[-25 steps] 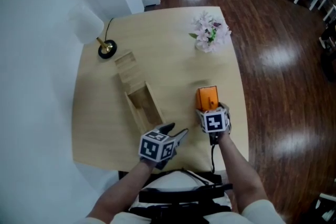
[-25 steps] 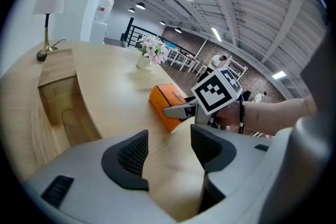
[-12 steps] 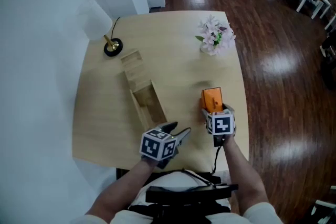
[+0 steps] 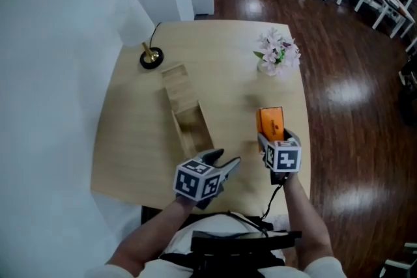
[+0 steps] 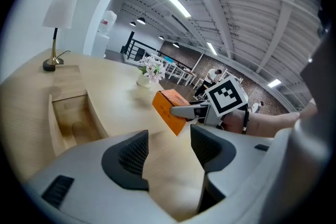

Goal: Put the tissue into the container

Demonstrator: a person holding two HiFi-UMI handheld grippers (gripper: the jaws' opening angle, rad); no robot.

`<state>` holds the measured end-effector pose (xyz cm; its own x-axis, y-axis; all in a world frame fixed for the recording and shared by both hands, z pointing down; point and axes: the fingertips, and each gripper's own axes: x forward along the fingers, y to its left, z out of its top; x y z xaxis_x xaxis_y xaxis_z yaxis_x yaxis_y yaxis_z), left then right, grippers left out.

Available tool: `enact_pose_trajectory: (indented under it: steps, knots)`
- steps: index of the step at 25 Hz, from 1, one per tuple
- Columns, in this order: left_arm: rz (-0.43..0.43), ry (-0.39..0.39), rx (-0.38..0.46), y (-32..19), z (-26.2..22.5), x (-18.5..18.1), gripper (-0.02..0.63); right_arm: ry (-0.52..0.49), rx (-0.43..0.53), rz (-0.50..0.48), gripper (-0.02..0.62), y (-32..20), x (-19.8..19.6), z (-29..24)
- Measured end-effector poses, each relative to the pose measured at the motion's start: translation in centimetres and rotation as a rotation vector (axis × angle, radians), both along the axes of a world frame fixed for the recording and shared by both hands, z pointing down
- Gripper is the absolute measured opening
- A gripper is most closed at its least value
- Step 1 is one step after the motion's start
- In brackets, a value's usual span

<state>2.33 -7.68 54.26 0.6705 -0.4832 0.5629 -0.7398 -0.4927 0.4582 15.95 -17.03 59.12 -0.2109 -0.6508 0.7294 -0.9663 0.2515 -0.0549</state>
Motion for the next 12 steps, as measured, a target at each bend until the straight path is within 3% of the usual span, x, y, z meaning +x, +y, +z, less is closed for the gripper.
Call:
enact_pose_trajectory:
  steps: [12]
  knots:
    - [-0.058, 0.034, 0.027, 0.3, -1.2, -4.0, 0.256, -0.056, 0.052, -0.053, 0.377, -0.3, -5.1, -3.0]
